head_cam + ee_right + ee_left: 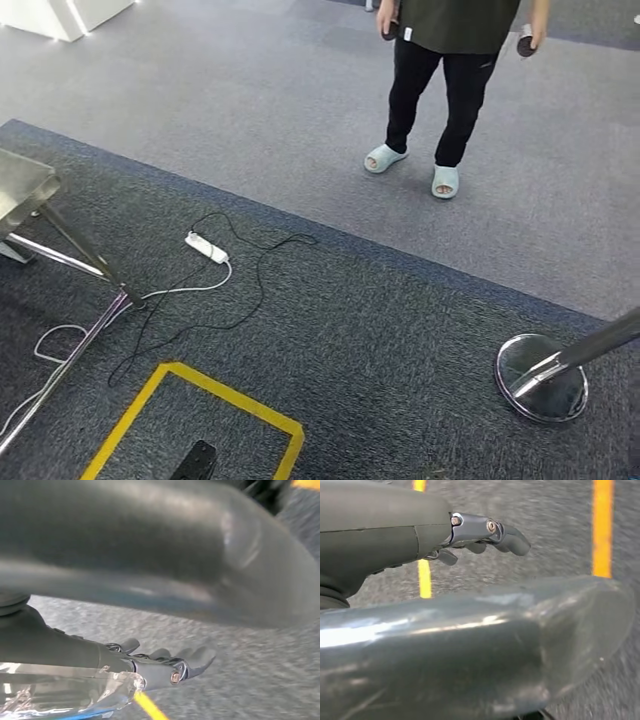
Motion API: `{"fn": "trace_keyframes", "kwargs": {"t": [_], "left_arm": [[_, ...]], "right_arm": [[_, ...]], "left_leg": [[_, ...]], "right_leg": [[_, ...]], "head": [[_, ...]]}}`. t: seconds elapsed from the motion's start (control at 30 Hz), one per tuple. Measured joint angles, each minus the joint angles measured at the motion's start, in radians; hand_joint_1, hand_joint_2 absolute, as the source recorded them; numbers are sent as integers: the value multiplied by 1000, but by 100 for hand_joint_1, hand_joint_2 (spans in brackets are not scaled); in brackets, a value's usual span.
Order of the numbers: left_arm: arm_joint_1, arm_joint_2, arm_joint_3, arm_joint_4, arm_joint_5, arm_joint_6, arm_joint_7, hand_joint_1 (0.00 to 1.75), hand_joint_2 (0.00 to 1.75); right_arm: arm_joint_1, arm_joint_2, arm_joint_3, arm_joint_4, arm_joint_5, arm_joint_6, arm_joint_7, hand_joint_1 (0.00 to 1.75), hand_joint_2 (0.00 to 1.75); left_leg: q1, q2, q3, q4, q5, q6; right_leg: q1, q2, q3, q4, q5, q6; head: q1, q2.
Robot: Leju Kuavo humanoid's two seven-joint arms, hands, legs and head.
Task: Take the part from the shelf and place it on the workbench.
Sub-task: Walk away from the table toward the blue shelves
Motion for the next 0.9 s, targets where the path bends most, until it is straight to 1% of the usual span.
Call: {"fn": "trace_keyframes", "kwargs": {"t": [0.03, 0.07, 0.1, 0.13, 0.17, 0.2, 0.23, 0.27, 0.3, 0.33, 0.37, 0.4, 0.43, 0.47, 0.5, 0.53, 0.57, 0.6, 0.63, 0.67, 0.7, 0.73, 0.77, 0.8, 0.83, 0.87, 0.9], "left_arm": [[0, 4, 2, 0, -4, -5, -3, 0, 0], [1, 7, 4, 0, -7, -8, -6, 0, 0], [4, 8, 5, 0, -8, -7, -7, 0, 0], [6, 9, 5, 0, -9, -5, -7, 0, 0], [8, 9, 6, 0, -9, -3, -8, 0, 0], [8, 10, 7, 0, -9, -1, -9, 0, 0], [7, 10, 8, 0, -7, 0, -12, 0, 0], [5, 11, 11, 0, 0, -2, -18, 0, 0], [3, 13, 17, 0, 14, -10, -26, 0, 0], [1, 17, 27, 0, 29, -24, -34, 0, 0], [-1, 22, 38, 0, 38, -39, -40, 0, 0], [-3, 27, 47, 0, 32, -51, -44, 0, 0], [-4, 32, 50, 0, 7, -57, -43, 0, 0], [-4, 38, 43, 0, -29, -59, -40, 0, 0], [-4, 45, 32, 0, -64, -60, -37, 0, 0], [-2, 49, 21, 0, -87, -60, -35, 0, 0], [0, 53, 13, 0, -96, -57, -34, 0, 0], [3, 51, 10, 0, -93, -51, -32, 0, 0], [5, 45, 9, 0, -91, -44, -27, 0, 0], [5, 37, 9, 0, -94, -38, -18, 0, 0], [5, 27, 6, 1, -102, -36, -6, 0, 0], [4, 20, 3, 1, -111, -41, 6, 0, 0], [5, 16, -1, 2, -119, -52, 15, 0, 0], [5, 17, -4, 2, -125, -66, 21, 0, 0], [6, 21, -5, 3, -129, -81, 24, 0, 0], [6, 27, -7, 4, -131, -93, 25, 0, 0], [5, 32, -7, 4, -132, -102, 25, 0, 0]], "right_arm": [[-1, 0, 1, 0, 9, 2, 11, 0, 0], [-3, 0, 3, 0, 16, 4, 18, 0, 0], [-5, 0, 4, 0, 20, 6, 22, 0, 0], [-6, 0, 4, 0, 22, 8, 24, 0, 0], [-6, 0, 4, 0, 23, 8, 26, 0, 0], [-4, 0, 4, 0, 23, 8, 26, 0, 0], [-3, 0, 4, 0, 22, 8, 27, 0, 0], [-2, 0, 4, 0, 21, 8, 25, 0, 0], [-3, 1, 4, 0, 18, 8, 23, 0, 0], [-4, 1, 4, 0, 15, 8, 18, 0, 0], [-4, 1, 4, 0, 12, 8, 13, 0, 0], [-3, 1, 4, 0, 11, 8, 10, 0, 0], [-1, 1, 4, 0, 13, 9, 9, 0, 0], [2, 1, 4, 0, 17, 9, 10, 0, 0], [2, 1, 5, 0, 22, 9, 12, 0, 0], [1, 1, 5, 0, 24, 8, 13, 0, 0], [-1, 1, 6, 0, 24, 6, 12, 0, 0], [-4, 1, 6, 0, 24, 4, 11, 0, 0], [-5, 1, 6, 0, 23, 1, 9, 0, 0], [-4, 1, 6, 0, 23, -1, 7, 0, 0], [-2, 1, 6, 0, 23, -2, 6, 0, 0], [-1, 0, 6, 0, 23, -3, 6, 0, 0], [0, 0, 6, 0, 24, -4, 5, 0, 0], [-2, 1, 7, 0, 26, -4, 5, 0, 0], [-4, 1, 8, 0, 27, -3, 5, 0, 0], [-5, 1, 8, 0, 27, -3, 5, 0, 0], [-6, 2, 9, 0, 28, -3, 6, 0, 0]], "left_leg": [[2, -31, -21, 47, -29, -2], [2, -57, -53, 112, -62, -2], [1, -70, -87, 179, -88, -1], [1, -75, -114, 226, -99, 0], [0, -77, -127, 242, -90, 2], [0, -80, -123, 222, -62, 4], [1, -88, -103, 172, -24, 6], [3, -111, -77, 108, 12, 8], [6, -134, -52, 48, 36, 9], [8, -153, -34, 6, 49, 10], [8, -165, -26, -15, 51, 11], [8, -158, -24, -22, 49, 14], [7, -147, -23, -23, 52, 20], [8, -136, -21, -26, 54, 26], [9, -123, -20, -29, 56, 34], [8, -109, -18, -32, 57, 39], [6, -95, -18, -32, 57, 42], [4, -79, -18, -32, 56, 45], [3, -64, -17, -32, 54, 45], [3, -49, -17, -31, 53, 45], [3, -36, -15, -31, 51, 43], [3, -23, -11, -31, 49, 40], [3, -12, -7, -31, 45, 36], [0, 0, -2, -30, 41, 30], [-3, 9, 2, -30, 38, 24], [-5, 18, 6, -31, 36, 18], [-6, 28, 9, -33, 36, 12]], "right_leg": [[-1, 13, -1, -1, 2, -5], [0, 27, -2, -1, 3, -9], [1, 44, -3, -1, 4, -12], [1, 61, -4, -1, 5, -14], [2, 78, -3, -1, 5, -15], [2, 95, -3, -1, 6, -14], [2, 111, -2, -1, 7, -13], [2, 125, -3, -1, 9, -9], [3, 139, -6, 2, 10, -6], [4, 151, -9, 4, 12, -1], [4, 162, -13, 4, 14, 4], [3, 173, -19, 3, 16, 10], [1, 177, -22, 0, 18, 16], [1, 163, -27, 7, 13, 21], [2, 137, -40, 30, -3, 27], [2, 102, -59, 74, -31, 31], [1, 67, -89, 137, -66, 35], [-1, 48, -121, 206, -100, 39], [-3, 39, -146, 260, -121, 43], [-4, 35, -155, 283, -124, 45], [-6, 31, -142, 264, -108, 47], [-7, 23, -109, 209, -79, 47], [-6, 0, -67, 135, -49, 47], [-6, -25, -29, 71, -26, 43], [-5, -42, -5, 30, -14, 37], [-3, -52, 5, 12, -10, 30], [-1, -42, 3, 12, -9, 21]], "head": [[-2, 0], [-3, 0], [-5, 0], [-5, 0], [-5, 0], [-5, 0], [-5, 0], [-5, 0], [-4, 0], [-4, 0], [-4, 0], [-4, 0], [-5, 0], [-2, 0], [3, 0], [7, 0], [12, 0], [13, 0], [13, 0], [13, 0], [13, 0], [14, 0], [14, 0], [13, 0], [12, 0], [12, 0], [11, 0]]}}
